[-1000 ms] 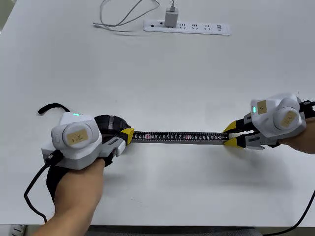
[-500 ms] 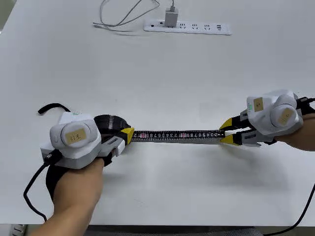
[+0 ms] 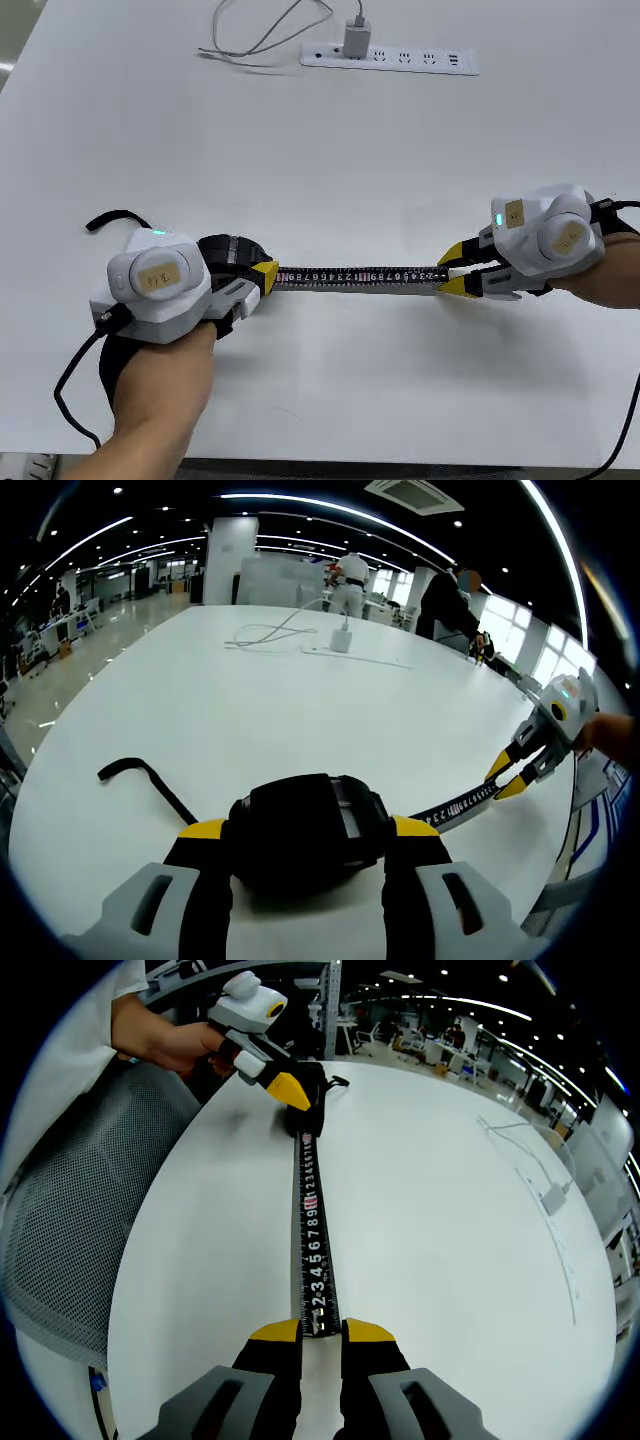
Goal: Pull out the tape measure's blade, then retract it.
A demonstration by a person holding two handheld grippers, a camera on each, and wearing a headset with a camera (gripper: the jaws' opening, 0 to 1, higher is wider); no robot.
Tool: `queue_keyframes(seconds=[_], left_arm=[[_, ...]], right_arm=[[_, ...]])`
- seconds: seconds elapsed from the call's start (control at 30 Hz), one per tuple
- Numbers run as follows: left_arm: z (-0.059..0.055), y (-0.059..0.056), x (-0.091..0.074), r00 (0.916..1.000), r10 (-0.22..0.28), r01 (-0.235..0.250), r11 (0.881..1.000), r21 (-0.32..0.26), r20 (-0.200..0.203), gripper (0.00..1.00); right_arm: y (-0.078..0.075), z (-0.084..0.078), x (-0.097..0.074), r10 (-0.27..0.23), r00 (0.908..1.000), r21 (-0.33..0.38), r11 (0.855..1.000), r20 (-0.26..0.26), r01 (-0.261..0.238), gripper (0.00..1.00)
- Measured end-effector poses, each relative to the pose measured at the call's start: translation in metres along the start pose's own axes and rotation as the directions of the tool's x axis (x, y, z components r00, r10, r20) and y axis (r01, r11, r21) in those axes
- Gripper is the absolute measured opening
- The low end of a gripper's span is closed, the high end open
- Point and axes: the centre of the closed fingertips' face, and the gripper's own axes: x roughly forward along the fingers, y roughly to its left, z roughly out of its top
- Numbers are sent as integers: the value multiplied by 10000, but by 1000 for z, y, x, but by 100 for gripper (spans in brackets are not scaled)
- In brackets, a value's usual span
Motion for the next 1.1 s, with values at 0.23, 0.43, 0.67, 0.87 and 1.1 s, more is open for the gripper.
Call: queue_keyframes(seconds=[0.23,0.43,0.67,0.87,1.1], left_arm=[[0,1,-1,9999,-123,124,9998,-168,80,56],[0,1,-1,9998,-184,186,9994,-293,63,56],[0,1,-2,9996,-261,264,9987,-437,71,56],[1,1,-3,9994,-339,344,9980,-534,86,56],[1,1,-4,9992,-395,398,9973,-617,72,56]], right_arm=[[-2,9,4,-5,9998,59,10000,179,4,10],[-2,18,10,-11,9997,32,10000,254,11,10],[-2,27,15,-20,9991,59,10000,418,18,10],[-2,36,19,40,9984,63,10000,568,-44,10],[-3,47,26,94,9971,30,9999,761,-97,10]])
